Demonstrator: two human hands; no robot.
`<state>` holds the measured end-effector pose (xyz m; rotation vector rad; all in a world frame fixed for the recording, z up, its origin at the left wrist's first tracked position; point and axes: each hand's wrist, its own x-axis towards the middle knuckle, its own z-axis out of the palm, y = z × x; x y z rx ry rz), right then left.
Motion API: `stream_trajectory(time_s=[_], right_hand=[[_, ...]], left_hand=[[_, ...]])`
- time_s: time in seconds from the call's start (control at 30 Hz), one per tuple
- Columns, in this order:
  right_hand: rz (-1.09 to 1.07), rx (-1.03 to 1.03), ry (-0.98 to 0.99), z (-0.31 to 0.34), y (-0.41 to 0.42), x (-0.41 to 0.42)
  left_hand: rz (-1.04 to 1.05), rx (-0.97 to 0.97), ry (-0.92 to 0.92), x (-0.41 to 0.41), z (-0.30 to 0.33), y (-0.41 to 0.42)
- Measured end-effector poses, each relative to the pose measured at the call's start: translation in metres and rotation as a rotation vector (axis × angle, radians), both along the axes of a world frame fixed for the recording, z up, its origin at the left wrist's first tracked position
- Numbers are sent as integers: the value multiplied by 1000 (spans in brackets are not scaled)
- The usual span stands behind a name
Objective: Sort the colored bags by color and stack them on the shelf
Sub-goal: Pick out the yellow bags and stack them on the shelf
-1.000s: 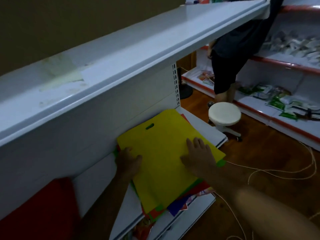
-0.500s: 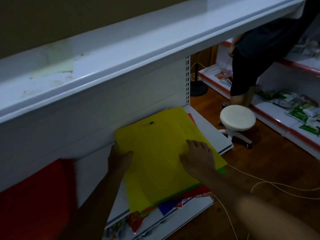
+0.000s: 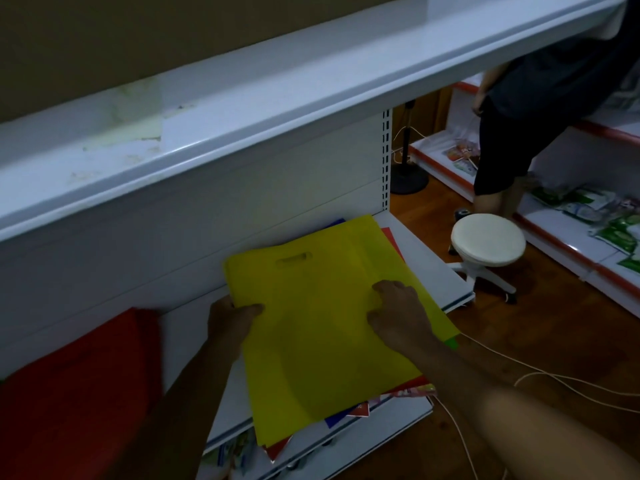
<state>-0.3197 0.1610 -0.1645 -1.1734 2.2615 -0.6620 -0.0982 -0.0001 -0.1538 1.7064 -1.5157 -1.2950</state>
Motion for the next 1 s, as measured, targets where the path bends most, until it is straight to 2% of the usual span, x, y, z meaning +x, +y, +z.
stream_trajectory(time_s=[0.3,0.37,0.47,0.6,0.7,0.8,0.87,1.0], right_hand=[[5,-31,2,0,-4,0],[-12,-42,-25,1,-5,0],[-10,-90,-89,0,-7,0],[-33,-252,-331,11,-11,10],[26,-350,-337,21,-15,26],[135,-410,-244,32,-22,52],[214,-409,-158,40,-28,78],[329,-367,-75,52,-40,142]], left_hand=[[-33,-22,45,6,14,4],[-54,13,125,7,20,4],[-56,142,358,11,28,7],[-11,164,538,25,39,10],[33,57,487,44,45,8],[89,-43,363,74,51,10],[128,-64,321,102,58,13],[127,-277,298,171,80,34]])
